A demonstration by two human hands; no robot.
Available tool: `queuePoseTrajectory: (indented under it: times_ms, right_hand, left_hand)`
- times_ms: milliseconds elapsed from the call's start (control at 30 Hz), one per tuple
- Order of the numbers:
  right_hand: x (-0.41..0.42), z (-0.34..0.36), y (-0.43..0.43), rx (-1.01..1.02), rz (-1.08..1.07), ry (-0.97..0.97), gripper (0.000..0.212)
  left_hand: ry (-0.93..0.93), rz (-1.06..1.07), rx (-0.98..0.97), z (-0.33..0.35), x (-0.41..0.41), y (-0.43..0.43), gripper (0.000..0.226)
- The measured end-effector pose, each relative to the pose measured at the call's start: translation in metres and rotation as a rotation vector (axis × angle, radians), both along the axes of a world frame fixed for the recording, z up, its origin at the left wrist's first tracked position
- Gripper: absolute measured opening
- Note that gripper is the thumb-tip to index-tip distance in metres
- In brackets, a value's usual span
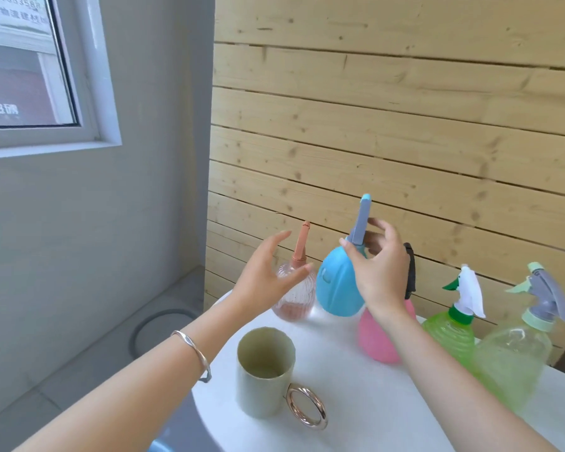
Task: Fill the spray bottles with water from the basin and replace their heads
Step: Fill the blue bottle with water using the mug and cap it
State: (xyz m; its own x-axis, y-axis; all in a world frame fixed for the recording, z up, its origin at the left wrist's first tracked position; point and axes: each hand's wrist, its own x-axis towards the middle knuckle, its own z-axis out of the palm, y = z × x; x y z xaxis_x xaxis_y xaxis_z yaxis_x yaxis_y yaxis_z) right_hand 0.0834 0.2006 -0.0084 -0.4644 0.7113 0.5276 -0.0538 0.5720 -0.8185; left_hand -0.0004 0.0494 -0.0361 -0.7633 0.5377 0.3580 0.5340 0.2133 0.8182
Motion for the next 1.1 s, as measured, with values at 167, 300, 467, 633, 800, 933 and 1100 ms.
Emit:
queuePoseTrajectory:
  times_ms: [167, 300, 467, 633, 800, 933, 1100]
  right_hand:
    - [0.033, 0.073, -0.058, -0.051, 0.299, 0.296, 0.043]
    - [0.050, 0.092, -0.097, -0.191, 0.503, 0.213, 0.023]
    - [0.083, 0.099, -0.128, -0.262, 0.717, 0.039, 0.027]
    - [0.122, 0.110, -0.144, -0.594, 0.972, 0.047, 0.027]
    - [0.142, 0.110, -0.142, -0.818, 1.113, 0.019, 0.031]
    - [0.149, 0.111, -0.142, -0.831, 0.826, 0.099, 0.028]
    - [0.154, 0.109, -0.135, -0.653, 0.765, 0.080, 0.022]
  left_hand:
    - [0.073, -0.038, 0.107, 0.043, 0.048, -0.017, 0.096]
    - [0.103, 0.125, 0.208, 0.067, 0.082, -0.051, 0.086]
    - [-0.039, 0.090, 0.191, 0.076, 0.126, -0.102, 0.073]
    - [-0.330, -0.100, 0.130, 0.089, 0.158, -0.138, 0.074]
    - [-0.801, -0.404, 0.229, 0.101, 0.177, -0.152, 0.060]
    - [-0.154, 0.084, 0.203, 0.099, 0.184, -0.134, 0.078]
    - [0.135, 0.190, -0.073, 0.094, 0.204, -0.111, 0.092]
